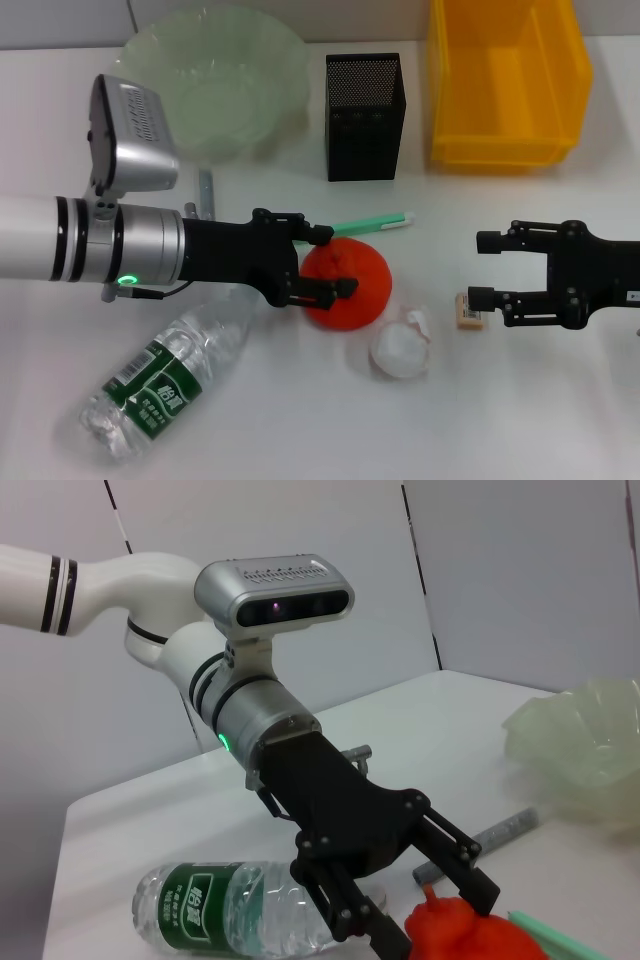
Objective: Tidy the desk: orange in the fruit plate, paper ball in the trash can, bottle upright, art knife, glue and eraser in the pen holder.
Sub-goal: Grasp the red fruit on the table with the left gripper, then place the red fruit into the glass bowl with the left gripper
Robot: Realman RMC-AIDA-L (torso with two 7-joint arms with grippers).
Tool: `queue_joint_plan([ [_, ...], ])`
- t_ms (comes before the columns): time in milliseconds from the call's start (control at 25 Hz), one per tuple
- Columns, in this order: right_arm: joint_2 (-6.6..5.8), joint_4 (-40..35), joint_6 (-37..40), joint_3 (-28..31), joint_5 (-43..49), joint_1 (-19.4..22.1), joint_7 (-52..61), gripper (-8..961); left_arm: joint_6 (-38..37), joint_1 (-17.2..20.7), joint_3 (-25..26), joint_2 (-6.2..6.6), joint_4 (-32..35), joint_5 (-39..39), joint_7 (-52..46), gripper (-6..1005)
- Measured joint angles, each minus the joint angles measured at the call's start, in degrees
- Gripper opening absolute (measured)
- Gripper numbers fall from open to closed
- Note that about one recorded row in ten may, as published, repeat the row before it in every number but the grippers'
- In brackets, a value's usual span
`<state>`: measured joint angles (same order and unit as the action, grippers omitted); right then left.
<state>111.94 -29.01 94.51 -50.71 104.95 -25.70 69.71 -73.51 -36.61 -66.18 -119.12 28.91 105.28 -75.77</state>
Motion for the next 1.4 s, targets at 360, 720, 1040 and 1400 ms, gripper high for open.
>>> queue_joint_plan([
  [360, 0.09, 0.1, -0.3, 0.0, 0.0, 0.0, 0.0, 766, 1.8, -0.9, -4.5, 0.02, 0.6, -0.3, 0.2, 702],
  [720, 0.21, 0.0, -0.6, 0.0, 0.0, 0.2, 0.0, 765, 1.9, -0.8, -4.7, 0.02, 0.7, -1.7, 0.8, 401],
  [1040, 0.22, 0.0, -0.7, 0.0, 0.2, 0.2, 0.0, 764, -6.8, 2.1, 2.3, 0.71, 4.4, -14.5, 0.4, 208],
  [1400, 0.5, 0.1, -0.6, 0.0, 0.4, 0.2, 0.0, 764, 4.0, 1.7, 13.8, 0.24, -4.1, -35.7, 15.3, 141],
])
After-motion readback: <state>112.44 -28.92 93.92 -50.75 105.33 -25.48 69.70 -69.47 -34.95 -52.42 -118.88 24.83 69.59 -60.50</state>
